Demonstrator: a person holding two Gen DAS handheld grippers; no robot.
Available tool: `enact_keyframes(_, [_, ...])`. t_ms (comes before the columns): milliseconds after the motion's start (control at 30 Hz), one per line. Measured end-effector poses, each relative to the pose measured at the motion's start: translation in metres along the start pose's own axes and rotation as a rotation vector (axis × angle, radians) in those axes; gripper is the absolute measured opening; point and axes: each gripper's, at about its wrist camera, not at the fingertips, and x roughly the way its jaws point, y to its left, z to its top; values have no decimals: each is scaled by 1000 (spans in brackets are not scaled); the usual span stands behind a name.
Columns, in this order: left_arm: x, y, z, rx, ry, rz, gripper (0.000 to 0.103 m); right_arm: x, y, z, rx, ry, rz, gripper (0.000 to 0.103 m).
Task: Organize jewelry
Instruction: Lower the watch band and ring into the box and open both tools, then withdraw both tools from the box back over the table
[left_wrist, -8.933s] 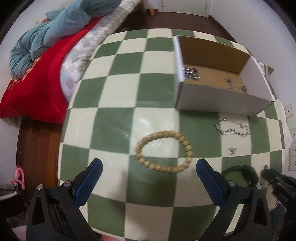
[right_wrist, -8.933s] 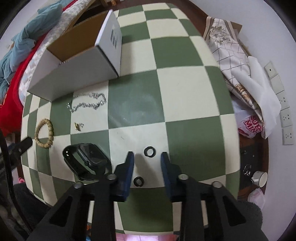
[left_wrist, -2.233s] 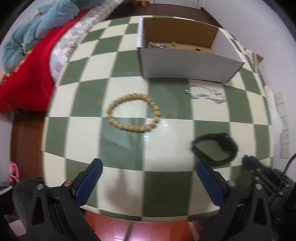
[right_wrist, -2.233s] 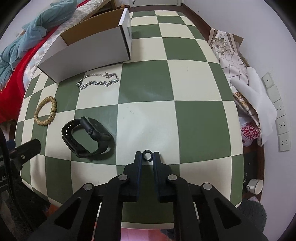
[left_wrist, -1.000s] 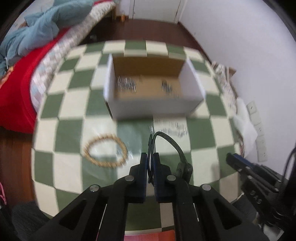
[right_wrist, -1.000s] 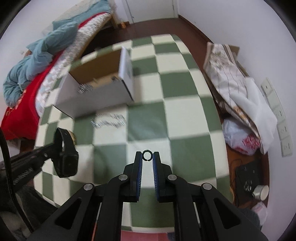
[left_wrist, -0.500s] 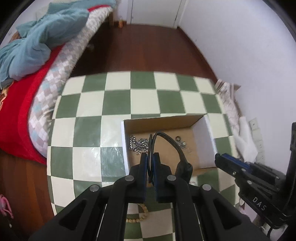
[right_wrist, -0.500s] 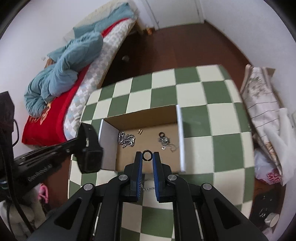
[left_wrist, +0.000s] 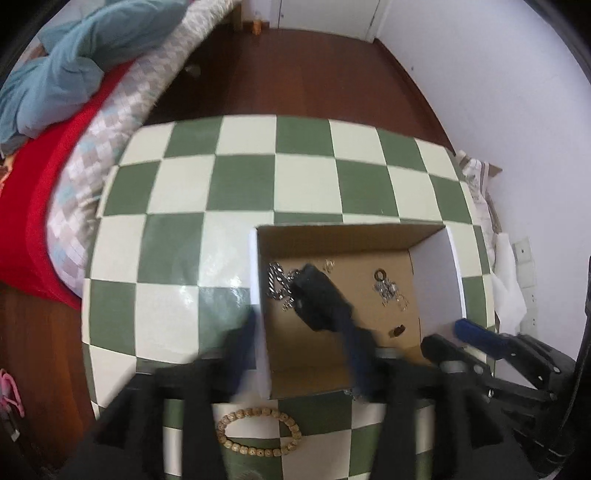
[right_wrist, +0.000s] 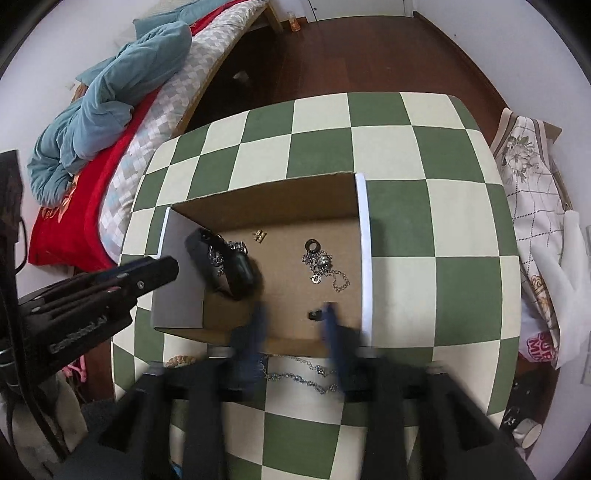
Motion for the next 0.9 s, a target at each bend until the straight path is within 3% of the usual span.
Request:
enact_keyframes(33, [-6,1,-1,-5,-28,26,71,-2,1,0,-3,-7,-10,59])
enact_keyframes(67, [-12,2,-2,-4,-52,43,76,-5,1,-1,-7,-15,-21,59])
enact_keyframes(133, [-19,4,-2,-6,-79,66,77,-10,2,-2,-14,-22,-62,64])
enact_keyframes(167, [-24,5,-3,-3,-98,86,86,-13,2,-3,-21,-29,-86,73])
enact_keyframes(200, [-29,5,-5,1,-115,113,102,-15,3,-4,-27,-34,-114,77])
enact_keyframes(267, [-37,8,-9,7,-142,154,103,-20,5,-7,-52,-48,-191,97])
enact_keyframes(300, [-39,9,-10,10,-152,174,103,-20,6,-8,-57,-49,-210,101])
enact_keyframes(567, [-55,22,-38,-30,-204,259,103,-30,16,-23,-72,-84,-268,103])
enact_keyframes(900, [-96,28,-74,-74,-281,255,103,-79,42,-50,-96,-216,-304,103])
